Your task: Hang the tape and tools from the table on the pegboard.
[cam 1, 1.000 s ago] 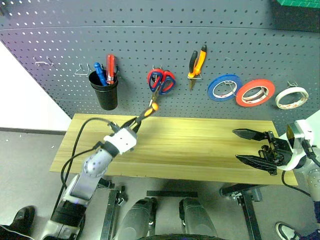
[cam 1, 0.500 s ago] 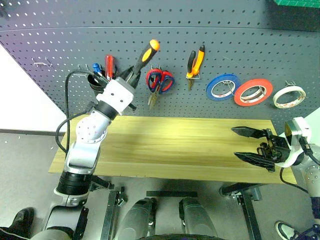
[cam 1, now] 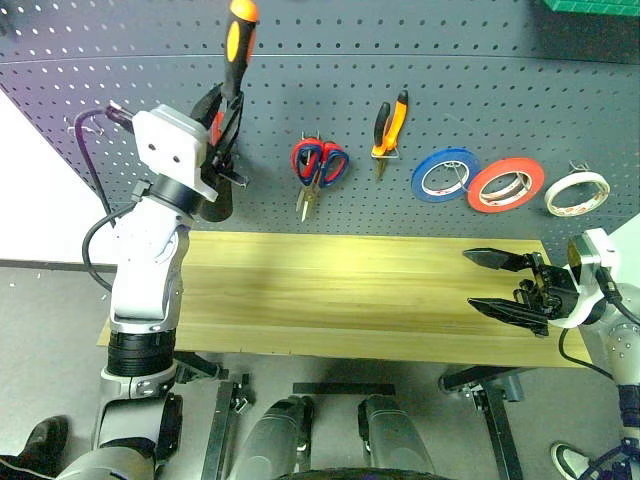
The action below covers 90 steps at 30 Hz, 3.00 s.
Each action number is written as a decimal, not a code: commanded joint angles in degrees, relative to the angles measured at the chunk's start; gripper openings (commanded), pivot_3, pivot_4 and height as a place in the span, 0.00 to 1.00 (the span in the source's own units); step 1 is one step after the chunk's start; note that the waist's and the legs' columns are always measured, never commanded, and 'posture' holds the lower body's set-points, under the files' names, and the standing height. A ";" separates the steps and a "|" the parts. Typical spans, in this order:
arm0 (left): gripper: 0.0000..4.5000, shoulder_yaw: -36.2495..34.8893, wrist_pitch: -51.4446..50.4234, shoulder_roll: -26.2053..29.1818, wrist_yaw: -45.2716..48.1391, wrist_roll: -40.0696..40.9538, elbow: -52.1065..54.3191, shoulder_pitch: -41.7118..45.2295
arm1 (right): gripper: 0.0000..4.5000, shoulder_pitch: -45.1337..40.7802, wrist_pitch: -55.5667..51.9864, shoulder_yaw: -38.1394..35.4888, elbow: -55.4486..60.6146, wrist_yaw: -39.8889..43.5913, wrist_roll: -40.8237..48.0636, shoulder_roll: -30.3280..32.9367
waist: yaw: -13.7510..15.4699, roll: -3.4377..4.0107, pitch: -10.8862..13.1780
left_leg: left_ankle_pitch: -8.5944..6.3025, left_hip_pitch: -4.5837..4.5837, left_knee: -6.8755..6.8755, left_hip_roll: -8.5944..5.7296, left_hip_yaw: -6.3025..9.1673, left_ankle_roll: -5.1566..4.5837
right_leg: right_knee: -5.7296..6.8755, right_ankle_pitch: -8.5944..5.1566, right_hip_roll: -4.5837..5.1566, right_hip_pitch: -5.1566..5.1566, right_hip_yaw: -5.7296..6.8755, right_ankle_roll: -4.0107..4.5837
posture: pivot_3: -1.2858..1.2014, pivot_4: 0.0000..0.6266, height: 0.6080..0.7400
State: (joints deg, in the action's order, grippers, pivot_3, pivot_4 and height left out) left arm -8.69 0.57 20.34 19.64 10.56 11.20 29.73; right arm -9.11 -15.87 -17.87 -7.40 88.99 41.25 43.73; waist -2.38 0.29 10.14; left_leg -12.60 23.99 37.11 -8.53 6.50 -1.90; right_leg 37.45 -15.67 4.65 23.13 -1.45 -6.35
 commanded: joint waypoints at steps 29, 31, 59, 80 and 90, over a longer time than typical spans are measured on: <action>0.12 -7.42 19.11 4.97 7.52 6.49 -26.82 11.64 | 1.00 2.36 -5.86 -3.33 10.06 -2.75 10.50 -3.47 | -0.07 -0.05 -0.11 | 0.02 -0.03 0.01 0.00 0.01 0.01 | 0.07 0.02 0.00 0.00 -0.02 0.02 | 0.47 0.20 1.00; 0.12 -7.68 19.93 4.85 7.13 6.66 -29.18 12.07 | 1.00 1.91 -6.41 -4.26 10.60 -4.09 12.20 -4.29 | -0.07 -0.05 -0.11 | 0.02 -0.03 0.01 0.00 0.01 0.01 | 0.07 0.02 0.01 0.03 -0.03 0.02 | 0.47 0.20 1.00; 0.12 -4.28 22.85 1.27 2.75 0.72 -41.29 9.84 | 1.00 3.87 -9.35 -6.37 15.48 -10.41 16.49 -6.26 | -0.17 -0.09 -0.13 | 0.02 -0.01 0.00 0.00 0.00 -0.01 | 0.08 0.02 0.01 0.05 -0.04 0.03 | 0.45 0.22 1.00; 0.90 -4.90 24.52 1.57 0.26 0.10 -43.93 7.31 | 1.00 3.62 -9.70 -6.04 14.46 -10.14 15.12 -5.95 | -0.17 -0.09 -0.14 | 0.02 -0.02 0.00 0.00 0.00 -0.01 | 0.10 0.03 0.02 0.07 -0.05 0.03 | 0.46 0.23 1.00; 0.99 -3.68 23.09 0.60 -0.68 1.49 -34.83 9.34 | 1.00 3.03 -9.59 -5.72 13.30 -9.72 14.44 -6.28 | -0.17 -0.10 -0.13 | 0.01 0.01 0.00 0.00 0.00 -0.01 | 0.09 0.02 0.02 0.06 -0.05 0.03 | 0.46 0.23 1.00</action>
State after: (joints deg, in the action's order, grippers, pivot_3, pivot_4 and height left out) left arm -12.41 23.83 20.82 19.25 11.78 -28.00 37.04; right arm -5.15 -25.67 -23.07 5.43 78.75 55.26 37.08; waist -2.54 0.19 10.01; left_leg -12.59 24.00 37.10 -8.53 6.50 -1.91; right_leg 37.54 -15.65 4.67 23.20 -1.50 -6.32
